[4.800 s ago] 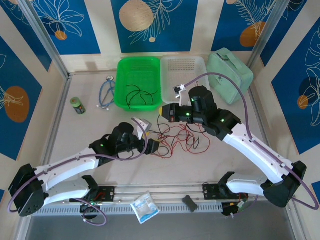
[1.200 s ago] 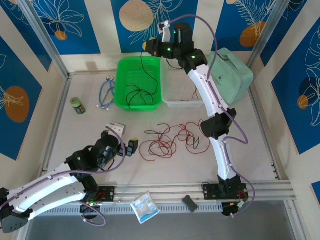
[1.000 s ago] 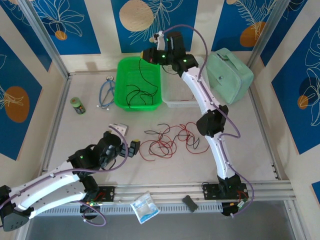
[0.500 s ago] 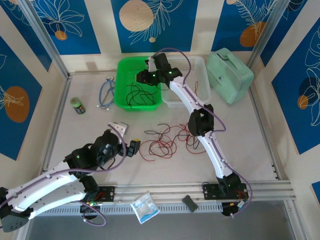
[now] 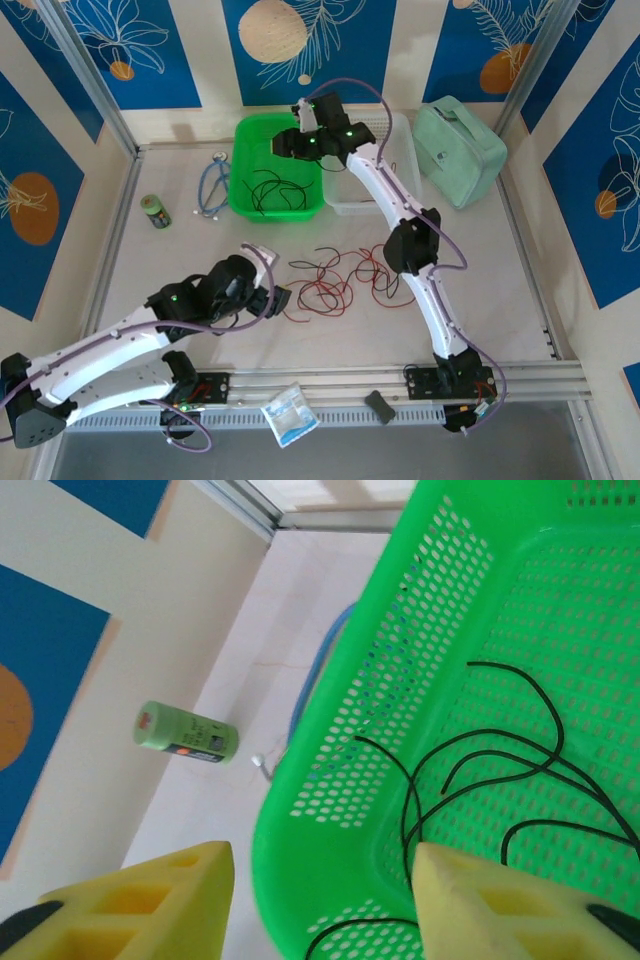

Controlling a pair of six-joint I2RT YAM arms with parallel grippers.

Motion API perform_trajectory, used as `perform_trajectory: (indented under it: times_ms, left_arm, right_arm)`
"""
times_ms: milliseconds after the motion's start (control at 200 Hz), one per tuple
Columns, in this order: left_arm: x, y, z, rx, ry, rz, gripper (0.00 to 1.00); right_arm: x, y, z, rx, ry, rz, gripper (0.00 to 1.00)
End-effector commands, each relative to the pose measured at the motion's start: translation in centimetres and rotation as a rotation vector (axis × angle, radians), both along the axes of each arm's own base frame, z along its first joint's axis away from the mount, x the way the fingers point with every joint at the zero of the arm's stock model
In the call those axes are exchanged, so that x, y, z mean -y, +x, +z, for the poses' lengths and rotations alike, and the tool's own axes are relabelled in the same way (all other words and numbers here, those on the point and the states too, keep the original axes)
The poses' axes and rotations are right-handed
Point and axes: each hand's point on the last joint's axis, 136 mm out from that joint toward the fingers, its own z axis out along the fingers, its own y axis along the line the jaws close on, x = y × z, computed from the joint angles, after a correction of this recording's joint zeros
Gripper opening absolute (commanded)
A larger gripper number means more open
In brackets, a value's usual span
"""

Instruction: Untangle the cables

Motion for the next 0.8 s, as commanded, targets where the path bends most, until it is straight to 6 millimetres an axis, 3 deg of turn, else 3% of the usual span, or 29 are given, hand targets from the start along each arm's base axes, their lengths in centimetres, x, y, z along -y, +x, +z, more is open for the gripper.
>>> perform_trajectory:
  times_ms: [0,255,500,660,795]
  left_arm:
    - [1.3,-1.3,-0.6,-0.065,0.028,-0.066,0.85]
    - [3.1,-3.2,-4.0,-0.158,0.078,-0.13,0.81]
    - [5.2,-5.8,-6.9,-0.184,0.101,-0.253,0.82]
    - [5.4,-5.7,-9.4,-0.146,0.164,-0.237,0.8]
    - [5.3,-4.3,-10.1,-0.054,0.181,-0.189,0.79]
  right_arm:
    - [1.8,-3.2,4.8,0.052,-0.029,0.01,0.47]
    - [6.5,-9.2,8.1,0.08,-0.04,-0.043,0.46]
    - [10.6,-14.7,8.1,0.084,-0.034,-0.085,0.46]
    - [12.9,-17.1,7.6,0.078,-0.021,-0.128,0.47]
    - [14.5,-18.6,7.2,0.076,-0.012,-0.159,0.47]
